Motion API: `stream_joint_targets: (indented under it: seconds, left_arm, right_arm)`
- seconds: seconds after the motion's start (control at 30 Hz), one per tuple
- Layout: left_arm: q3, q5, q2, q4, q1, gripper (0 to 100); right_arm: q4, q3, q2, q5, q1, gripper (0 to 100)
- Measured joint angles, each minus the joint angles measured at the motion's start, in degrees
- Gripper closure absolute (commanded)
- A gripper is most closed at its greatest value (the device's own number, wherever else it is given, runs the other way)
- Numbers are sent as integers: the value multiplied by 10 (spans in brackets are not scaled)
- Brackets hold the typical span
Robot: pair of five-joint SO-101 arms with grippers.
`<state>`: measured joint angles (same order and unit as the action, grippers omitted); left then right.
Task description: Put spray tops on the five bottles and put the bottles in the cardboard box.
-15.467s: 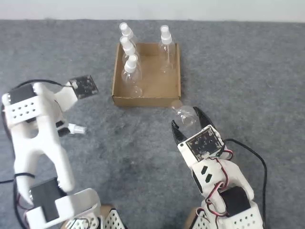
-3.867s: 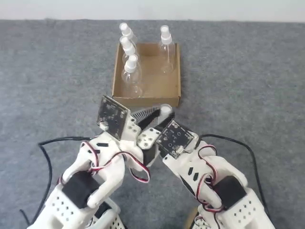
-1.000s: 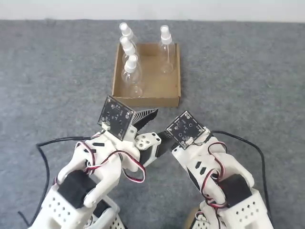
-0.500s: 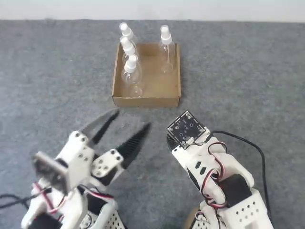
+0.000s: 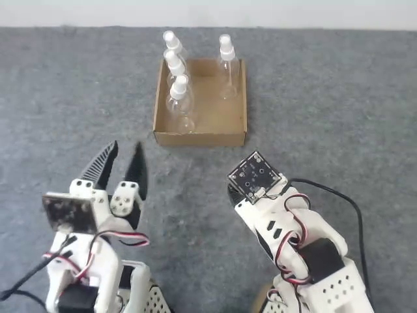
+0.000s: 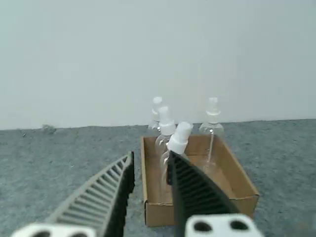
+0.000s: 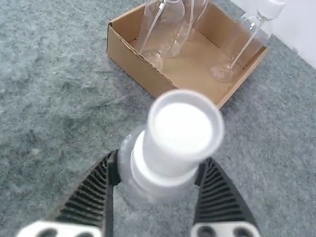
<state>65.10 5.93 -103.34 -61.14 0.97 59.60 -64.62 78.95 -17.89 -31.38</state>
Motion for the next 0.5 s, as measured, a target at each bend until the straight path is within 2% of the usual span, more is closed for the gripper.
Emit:
stream_joint_targets:
  seconds: [0.23,0.5]
  left_arm:
    - [42,0,0,0,65,988]
    - [109,-2,0,0,99,988]
  right_arm:
    - [0,-11,0,0,1,953]
    - [0,-11,0,0,0,954]
